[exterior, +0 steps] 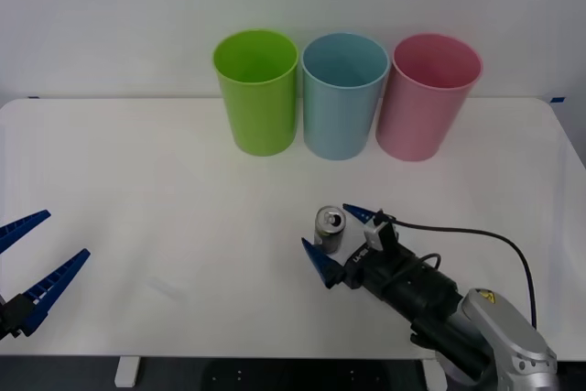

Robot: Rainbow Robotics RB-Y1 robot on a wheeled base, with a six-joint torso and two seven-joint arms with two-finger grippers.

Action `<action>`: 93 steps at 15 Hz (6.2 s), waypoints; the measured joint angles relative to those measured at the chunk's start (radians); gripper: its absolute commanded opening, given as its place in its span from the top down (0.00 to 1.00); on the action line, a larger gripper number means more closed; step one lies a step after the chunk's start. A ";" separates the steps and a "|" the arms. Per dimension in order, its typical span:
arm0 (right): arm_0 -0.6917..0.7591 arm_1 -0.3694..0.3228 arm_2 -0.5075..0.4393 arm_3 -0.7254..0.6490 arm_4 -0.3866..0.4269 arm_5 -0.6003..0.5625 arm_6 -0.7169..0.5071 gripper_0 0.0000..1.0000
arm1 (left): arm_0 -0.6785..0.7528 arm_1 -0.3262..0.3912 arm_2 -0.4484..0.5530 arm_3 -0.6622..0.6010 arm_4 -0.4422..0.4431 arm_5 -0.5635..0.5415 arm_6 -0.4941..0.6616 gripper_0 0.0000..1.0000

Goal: Grasp the object on the table and drop it into the matching bin: aluminum can to the light blue bin, PET bottle to the pink bin.

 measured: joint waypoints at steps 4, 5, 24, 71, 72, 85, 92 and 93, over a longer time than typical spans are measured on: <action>-0.002 0.008 0.007 0.000 0.003 0.010 -0.001 0.25 | 0.000 0.000 0.000 0.000 0.000 0.000 0.000 0.00; -0.001 0.008 0.008 0.000 0.003 0.010 0.001 1.00 | 0.000 0.000 0.000 0.000 0.000 0.000 0.000 0.00; 0.060 -0.024 0.009 -0.145 0.011 0.019 -0.082 1.00 | 0.000 0.000 0.000 0.000 0.000 0.000 0.000 0.00; -0.704 -0.111 -0.188 0.155 0.338 0.133 -0.850 1.00 | 0.000 0.000 0.000 0.000 0.000 0.000 0.000 0.00; -0.717 -0.103 -0.187 0.175 0.340 0.147 -0.844 1.00 | 0.000 0.000 0.000 0.000 0.000 0.000 0.000 0.00; -0.736 -0.084 -0.186 0.206 0.351 0.172 -0.792 0.00 | 0.000 0.000 0.000 0.000 0.000 0.000 0.000 0.00; -0.668 -0.096 -0.188 0.118 0.345 0.148 -0.789 0.00 | 0.000 0.000 0.000 0.000 0.000 0.000 0.000 0.00; -0.641 -0.102 -0.188 0.080 0.344 0.144 -0.790 0.00 | 0.000 0.000 0.000 0.000 0.000 0.000 0.000 0.00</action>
